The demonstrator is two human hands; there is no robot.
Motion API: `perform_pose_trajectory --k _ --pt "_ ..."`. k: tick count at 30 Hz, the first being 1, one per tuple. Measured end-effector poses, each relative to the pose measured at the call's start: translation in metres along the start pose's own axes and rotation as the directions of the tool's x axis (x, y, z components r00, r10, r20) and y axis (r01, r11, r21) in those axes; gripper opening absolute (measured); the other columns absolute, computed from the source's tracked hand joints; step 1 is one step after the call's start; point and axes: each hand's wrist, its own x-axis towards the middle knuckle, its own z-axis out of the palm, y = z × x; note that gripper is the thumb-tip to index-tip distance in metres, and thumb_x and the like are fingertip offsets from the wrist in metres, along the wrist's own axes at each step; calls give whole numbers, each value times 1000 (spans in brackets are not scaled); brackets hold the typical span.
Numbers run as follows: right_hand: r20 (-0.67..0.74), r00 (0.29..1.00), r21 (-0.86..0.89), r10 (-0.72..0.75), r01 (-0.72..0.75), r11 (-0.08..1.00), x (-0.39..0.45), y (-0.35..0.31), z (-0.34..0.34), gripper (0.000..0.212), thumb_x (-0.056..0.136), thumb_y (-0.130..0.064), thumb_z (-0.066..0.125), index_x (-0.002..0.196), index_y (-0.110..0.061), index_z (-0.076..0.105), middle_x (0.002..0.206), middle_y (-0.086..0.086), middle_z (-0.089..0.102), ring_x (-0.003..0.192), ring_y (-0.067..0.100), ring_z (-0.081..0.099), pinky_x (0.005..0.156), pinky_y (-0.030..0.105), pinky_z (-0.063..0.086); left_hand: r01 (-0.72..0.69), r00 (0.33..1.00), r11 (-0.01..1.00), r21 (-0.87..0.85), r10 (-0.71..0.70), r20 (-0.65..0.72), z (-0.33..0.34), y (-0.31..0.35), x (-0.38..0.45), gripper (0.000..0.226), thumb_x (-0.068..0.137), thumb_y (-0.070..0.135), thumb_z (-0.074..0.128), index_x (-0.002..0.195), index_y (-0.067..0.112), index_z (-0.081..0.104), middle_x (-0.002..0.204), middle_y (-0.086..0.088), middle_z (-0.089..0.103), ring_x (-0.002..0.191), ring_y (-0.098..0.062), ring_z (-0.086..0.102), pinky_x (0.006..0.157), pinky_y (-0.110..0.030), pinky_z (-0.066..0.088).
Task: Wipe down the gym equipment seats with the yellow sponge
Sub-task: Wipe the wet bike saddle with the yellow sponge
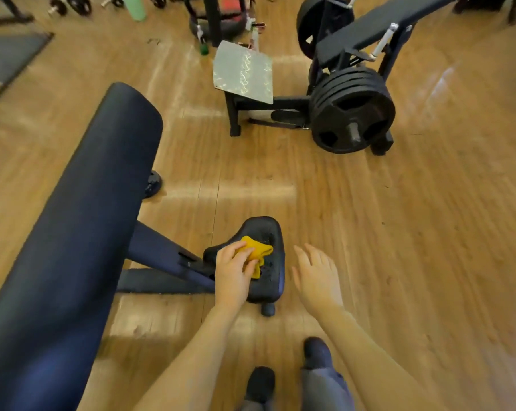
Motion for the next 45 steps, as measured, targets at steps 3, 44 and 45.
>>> perform_pose_trajectory --k 3,44,45 --pt "62 994 7 -89 88 996 39 3 20 54 67 -22 86 116 -7 67 114 17 66 101 35 66 82 46 54 88 994 996 11 -87 -62 10 -10 19 25 83 11 73 108 8 71 121 -7 61 114 -29 50 98 -34 38" --pt "251 841 -25 -479 501 865 160 18 344 63 96 -51 32 144 -12 43 153 19 32 143 34 27 114 54 22 249 963 922 298 -269 28 186 -252 114 53 97 52 33 132 21 58 142 2 51 137 -20 38 115 -39 21" --pt "242 843 -26 -480 500 865 159 18 345 62 96 -51 33 144 -12 43 153 19 31 143 34 26 115 54 21 230 964 925 301 -259 58 188 -254 114 52 97 51 35 133 20 57 143 2 51 138 -20 37 113 -40 25"
